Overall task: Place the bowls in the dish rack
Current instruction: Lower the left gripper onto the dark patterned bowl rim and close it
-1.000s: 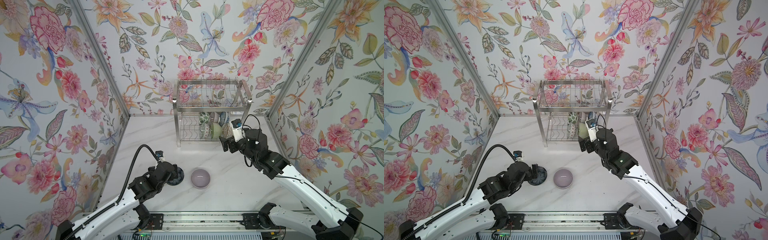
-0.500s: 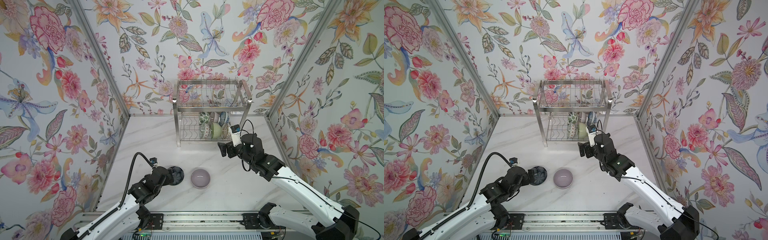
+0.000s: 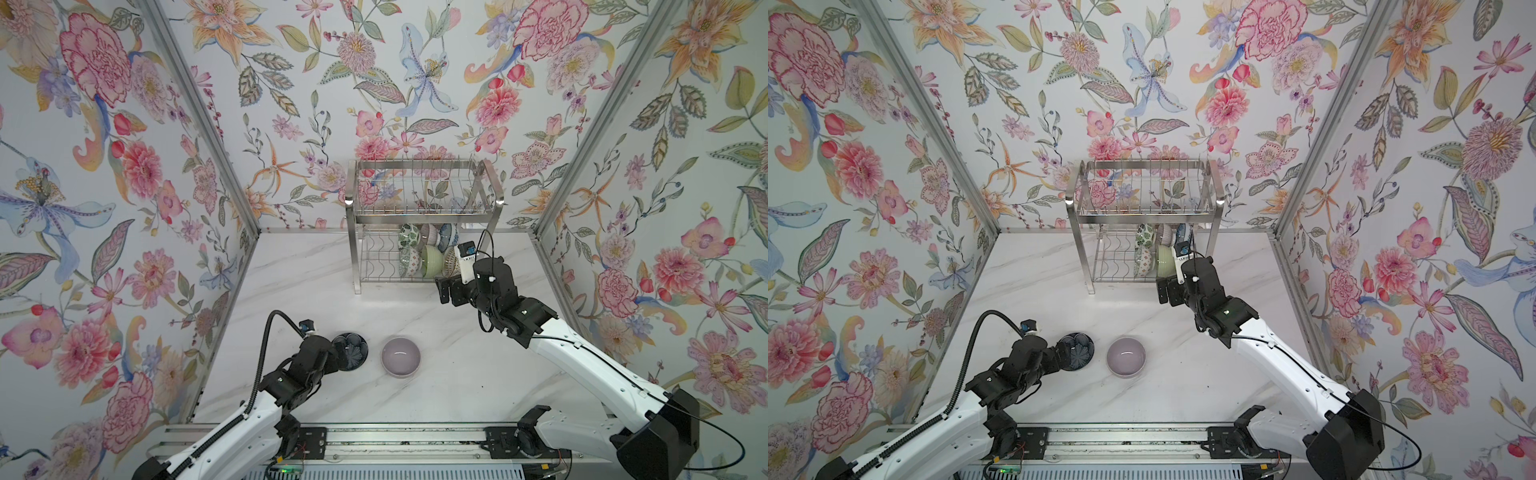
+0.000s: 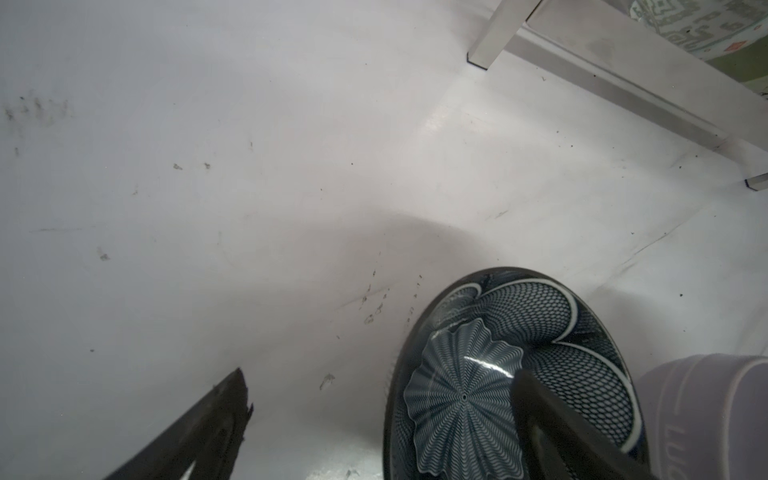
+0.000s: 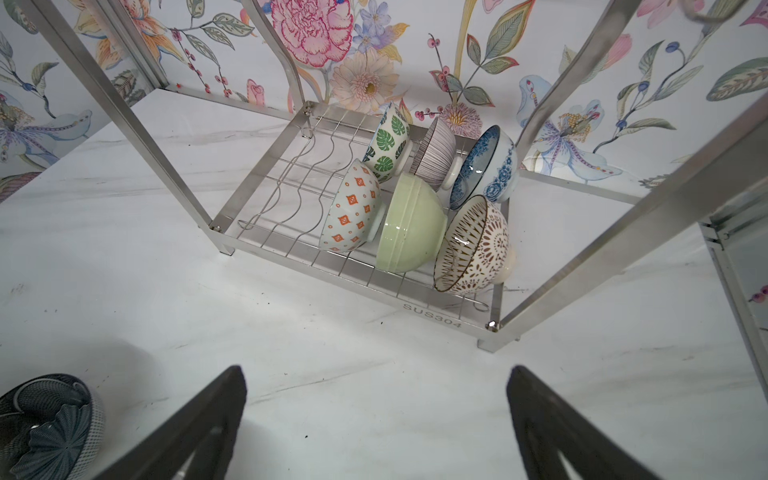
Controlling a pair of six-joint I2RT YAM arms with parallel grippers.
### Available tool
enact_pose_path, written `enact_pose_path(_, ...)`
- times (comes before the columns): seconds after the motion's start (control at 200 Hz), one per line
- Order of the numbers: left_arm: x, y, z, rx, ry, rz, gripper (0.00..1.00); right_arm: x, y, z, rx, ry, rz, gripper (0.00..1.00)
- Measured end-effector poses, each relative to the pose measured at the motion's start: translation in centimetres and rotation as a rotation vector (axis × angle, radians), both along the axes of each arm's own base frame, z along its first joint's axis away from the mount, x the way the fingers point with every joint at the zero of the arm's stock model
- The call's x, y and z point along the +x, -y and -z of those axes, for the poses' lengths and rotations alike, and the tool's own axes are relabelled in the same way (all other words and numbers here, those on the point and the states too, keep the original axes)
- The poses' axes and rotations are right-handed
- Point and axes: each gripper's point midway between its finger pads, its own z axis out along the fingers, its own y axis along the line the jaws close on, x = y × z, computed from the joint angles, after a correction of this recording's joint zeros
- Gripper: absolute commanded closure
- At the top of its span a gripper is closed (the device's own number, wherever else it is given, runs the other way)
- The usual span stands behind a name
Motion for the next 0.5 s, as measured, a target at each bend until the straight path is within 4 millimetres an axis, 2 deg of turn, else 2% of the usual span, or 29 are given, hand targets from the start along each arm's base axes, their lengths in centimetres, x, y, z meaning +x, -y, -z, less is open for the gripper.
enact_pose_path(0.15, 0.2, -0.1, 0.7, -0.009, -0.019, 0.003, 0.12, 0.1, -0.1, -0.1, 0.003, 0.001, 0.002, 0.01)
enact_pose_path(0.5, 0.9, 0.3, 1.3, -0.020, -0.033, 0.036, 0.49, 0.8, -0.5, 0.5, -0.010, -0.018, 0.002, 0.01)
